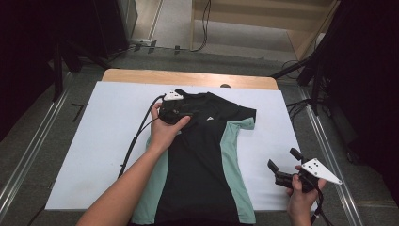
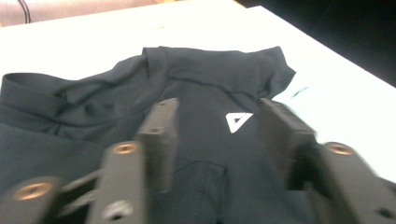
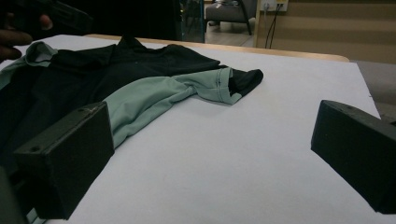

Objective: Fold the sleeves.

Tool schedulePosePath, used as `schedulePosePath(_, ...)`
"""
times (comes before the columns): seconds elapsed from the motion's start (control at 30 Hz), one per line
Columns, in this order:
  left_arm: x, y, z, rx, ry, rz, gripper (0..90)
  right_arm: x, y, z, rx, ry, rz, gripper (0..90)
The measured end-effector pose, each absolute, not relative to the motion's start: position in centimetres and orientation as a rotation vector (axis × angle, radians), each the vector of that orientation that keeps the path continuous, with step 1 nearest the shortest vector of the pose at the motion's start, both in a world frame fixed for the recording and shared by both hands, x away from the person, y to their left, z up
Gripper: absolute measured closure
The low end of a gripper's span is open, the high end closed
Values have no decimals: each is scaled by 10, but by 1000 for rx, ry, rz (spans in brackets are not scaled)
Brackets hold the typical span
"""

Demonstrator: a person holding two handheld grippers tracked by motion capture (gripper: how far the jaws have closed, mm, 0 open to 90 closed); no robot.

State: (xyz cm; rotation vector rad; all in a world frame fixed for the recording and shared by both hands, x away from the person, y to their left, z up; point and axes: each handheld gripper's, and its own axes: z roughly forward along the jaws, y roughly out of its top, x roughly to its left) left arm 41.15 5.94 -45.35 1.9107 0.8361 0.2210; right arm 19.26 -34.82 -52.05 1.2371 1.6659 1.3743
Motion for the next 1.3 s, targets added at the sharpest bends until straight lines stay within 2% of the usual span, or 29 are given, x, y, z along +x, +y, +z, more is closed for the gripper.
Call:
schedulePosePath(0.1,407,66,-445,1882,814,223,256,193,-348,-521,1236,1670,1373,0)
schedulePosePath(0.2,403,73,-439,1862,802,230,205,193,-348,-521,1238,1670,1372,0)
schedulePosePath(0.23,402,76,-437,1861,800,233,149,193,-348,-521,1238,1669,1371,0)
schedulePosePath(0.33,397,84,-435,1846,796,246,128,193,-348,-521,1236,1671,1370,0)
schedulePosePath(0.5,390,98,-433,1819,790,252,4,193,-348,-521,1236,1671,1367,0)
schedulePosePath(1.3,360,159,-438,1795,823,364,0,193,-347,-521,1242,1674,1359,0)
